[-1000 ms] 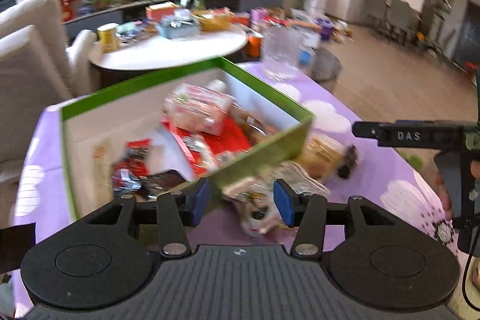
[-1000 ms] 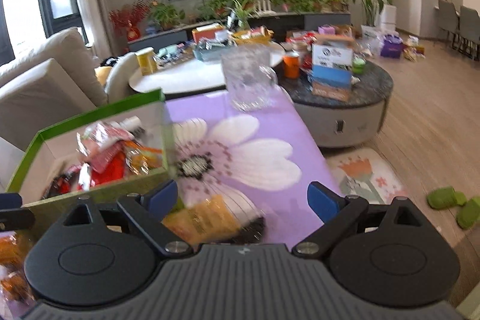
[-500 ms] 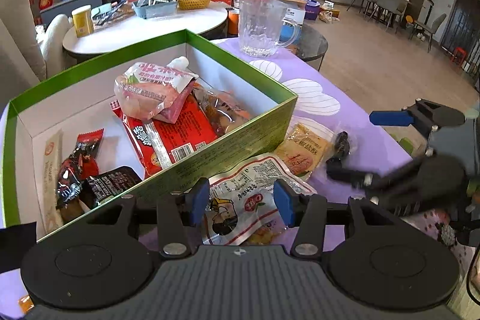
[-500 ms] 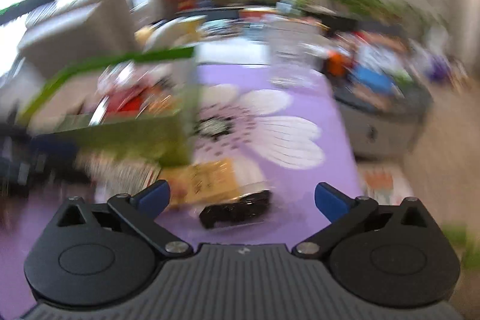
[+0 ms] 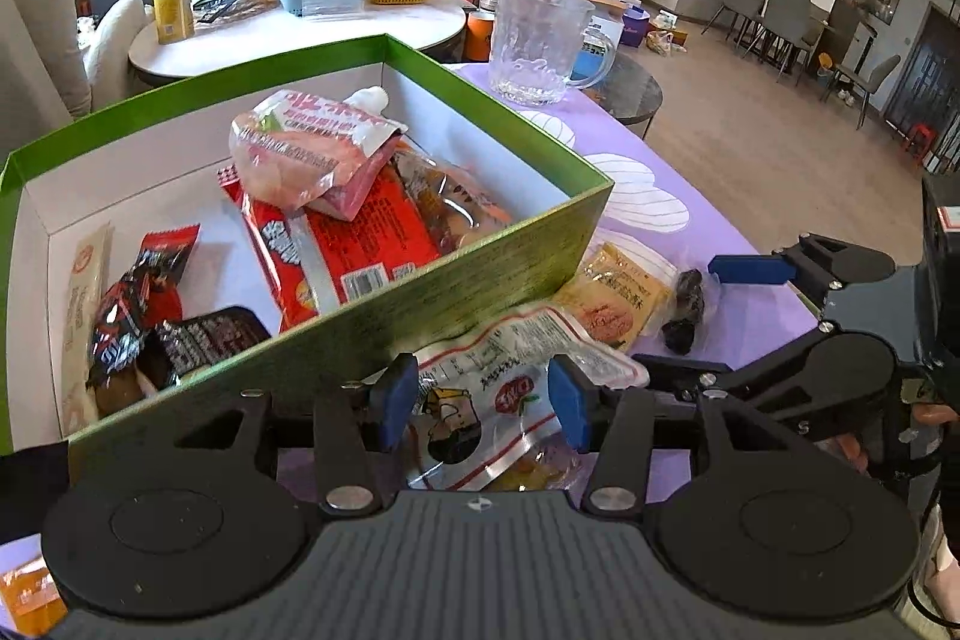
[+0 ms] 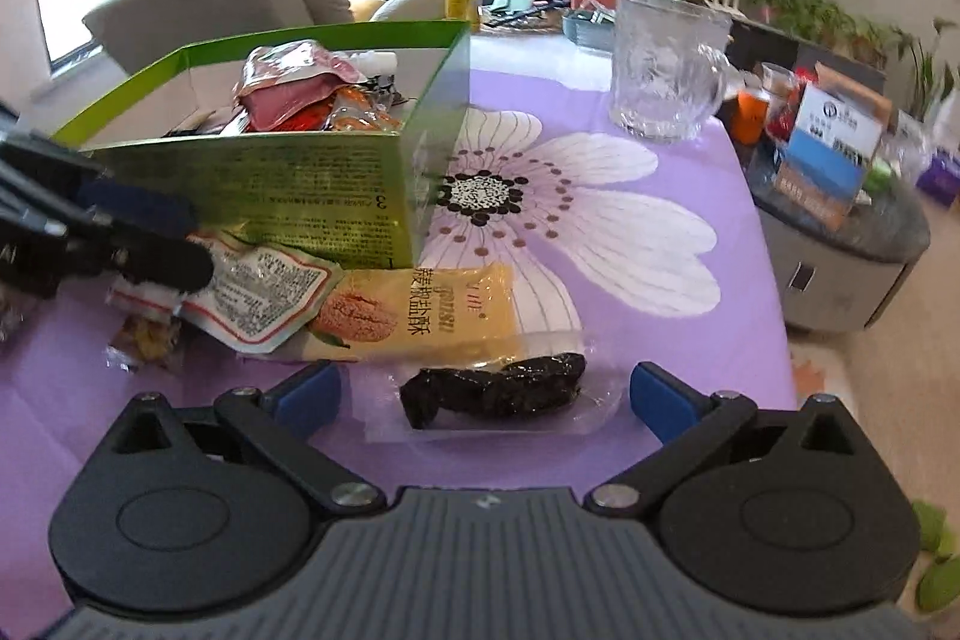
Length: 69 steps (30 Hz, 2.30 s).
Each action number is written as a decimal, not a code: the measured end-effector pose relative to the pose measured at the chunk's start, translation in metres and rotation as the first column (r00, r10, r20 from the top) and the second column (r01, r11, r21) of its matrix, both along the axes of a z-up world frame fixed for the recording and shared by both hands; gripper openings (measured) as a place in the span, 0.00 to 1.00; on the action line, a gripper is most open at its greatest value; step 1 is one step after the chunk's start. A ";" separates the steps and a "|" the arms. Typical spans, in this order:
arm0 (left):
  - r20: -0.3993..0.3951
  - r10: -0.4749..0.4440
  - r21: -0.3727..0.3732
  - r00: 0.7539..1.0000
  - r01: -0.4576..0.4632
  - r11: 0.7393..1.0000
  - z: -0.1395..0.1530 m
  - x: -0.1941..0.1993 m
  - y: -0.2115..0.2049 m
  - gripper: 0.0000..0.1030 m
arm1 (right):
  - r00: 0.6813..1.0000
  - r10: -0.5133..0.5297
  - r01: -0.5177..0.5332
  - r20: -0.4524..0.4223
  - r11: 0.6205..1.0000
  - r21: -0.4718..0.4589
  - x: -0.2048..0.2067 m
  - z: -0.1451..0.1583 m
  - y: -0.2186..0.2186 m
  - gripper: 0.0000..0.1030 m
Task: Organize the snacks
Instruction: 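Grasp the dark dried-fruit pack with the right tool while the left tool grasps a white bag, then lift the dark pack and white bag toward the green box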
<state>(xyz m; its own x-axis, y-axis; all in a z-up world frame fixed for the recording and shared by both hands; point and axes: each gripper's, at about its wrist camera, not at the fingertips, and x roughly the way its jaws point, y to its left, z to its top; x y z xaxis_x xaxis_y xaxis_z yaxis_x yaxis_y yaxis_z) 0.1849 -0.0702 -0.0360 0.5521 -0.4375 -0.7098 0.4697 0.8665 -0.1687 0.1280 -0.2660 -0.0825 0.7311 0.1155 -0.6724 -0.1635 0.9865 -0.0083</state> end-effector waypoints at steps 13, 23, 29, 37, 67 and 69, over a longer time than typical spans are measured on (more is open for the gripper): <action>-0.068 -0.049 0.046 0.996 0.053 0.998 0.006 -0.048 0.015 0.46 | 0.998 -0.048 0.048 0.029 0.999 0.027 -0.006 -0.003 0.002 0.60; -0.071 -0.001 0.019 0.997 0.002 1.000 0.003 -0.019 0.007 0.48 | 0.998 -0.057 0.056 0.037 0.998 0.028 -0.007 -0.003 0.002 0.60; -0.153 0.016 -0.021 0.988 -0.020 1.000 -0.010 0.002 0.001 0.53 | 0.998 -0.054 0.053 0.037 0.998 0.028 -0.007 -0.003 0.002 0.60; -0.124 -0.002 -0.028 0.992 -0.001 1.000 -0.014 0.002 -0.001 0.54 | 0.998 -0.053 0.052 0.037 0.998 0.028 -0.006 -0.003 0.002 0.60; 0.103 0.076 -0.175 0.992 -0.058 0.983 0.059 -0.037 0.053 0.35 | 0.976 -0.065 0.050 0.209 0.996 0.076 -0.030 0.067 0.031 0.60; 0.113 0.095 -0.175 0.989 -0.074 0.982 0.062 -0.035 0.058 0.35 | 0.974 -0.038 0.021 0.224 0.997 0.077 -0.023 0.072 0.038 0.60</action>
